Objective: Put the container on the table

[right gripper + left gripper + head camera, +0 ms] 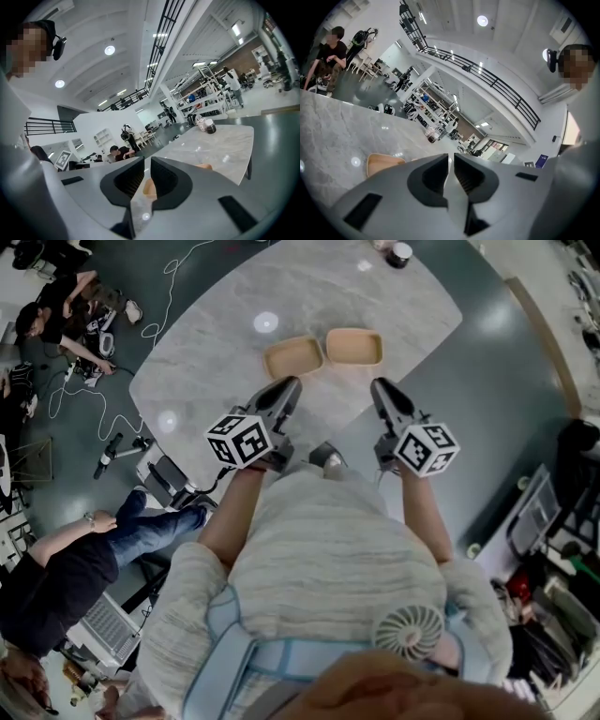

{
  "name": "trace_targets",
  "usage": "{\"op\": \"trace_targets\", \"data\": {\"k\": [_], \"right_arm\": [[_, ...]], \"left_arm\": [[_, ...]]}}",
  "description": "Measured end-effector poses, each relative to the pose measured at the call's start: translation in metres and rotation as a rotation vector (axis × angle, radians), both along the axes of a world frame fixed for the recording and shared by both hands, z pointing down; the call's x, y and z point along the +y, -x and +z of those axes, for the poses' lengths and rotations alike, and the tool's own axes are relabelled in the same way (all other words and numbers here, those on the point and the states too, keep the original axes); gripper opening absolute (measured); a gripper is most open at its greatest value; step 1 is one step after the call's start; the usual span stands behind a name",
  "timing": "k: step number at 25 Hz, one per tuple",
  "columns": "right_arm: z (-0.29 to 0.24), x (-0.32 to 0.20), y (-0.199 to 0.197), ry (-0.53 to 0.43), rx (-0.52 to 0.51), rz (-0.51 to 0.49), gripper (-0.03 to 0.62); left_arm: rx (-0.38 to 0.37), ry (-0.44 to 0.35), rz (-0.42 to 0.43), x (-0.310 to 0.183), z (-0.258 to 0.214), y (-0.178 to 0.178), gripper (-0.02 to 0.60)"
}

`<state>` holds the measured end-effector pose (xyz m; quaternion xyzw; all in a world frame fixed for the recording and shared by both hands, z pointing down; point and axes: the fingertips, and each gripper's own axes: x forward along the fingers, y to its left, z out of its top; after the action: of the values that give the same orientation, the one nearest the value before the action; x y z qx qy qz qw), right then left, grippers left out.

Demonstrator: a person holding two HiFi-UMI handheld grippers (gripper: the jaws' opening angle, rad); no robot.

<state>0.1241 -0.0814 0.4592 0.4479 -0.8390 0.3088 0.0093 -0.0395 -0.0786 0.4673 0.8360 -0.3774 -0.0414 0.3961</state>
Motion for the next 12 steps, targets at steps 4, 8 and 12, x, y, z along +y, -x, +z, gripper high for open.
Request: {"op": "trace_targets", "data": {"k": [4, 8, 12], "right_arm": [[-0.006, 0.004, 0.0, -0.01, -0.005, -0.007, 0.041], [-0.01, 0.011, 0.0, -0.026, -0.009, -0.017, 0.041], [-0.012, 0.014, -0.001, -0.031, -0.01, -0.029, 0.041]], "left_arm": [[0.001, -0.025, 0.0, 0.009, -0.008, 0.002, 0.038], [-0.002, -0.042, 0.003, 0.02, -0.012, 0.002, 0.038], [-0.004, -0.05, -0.006, 0.024, -0.011, 0.003, 0.038]]}}
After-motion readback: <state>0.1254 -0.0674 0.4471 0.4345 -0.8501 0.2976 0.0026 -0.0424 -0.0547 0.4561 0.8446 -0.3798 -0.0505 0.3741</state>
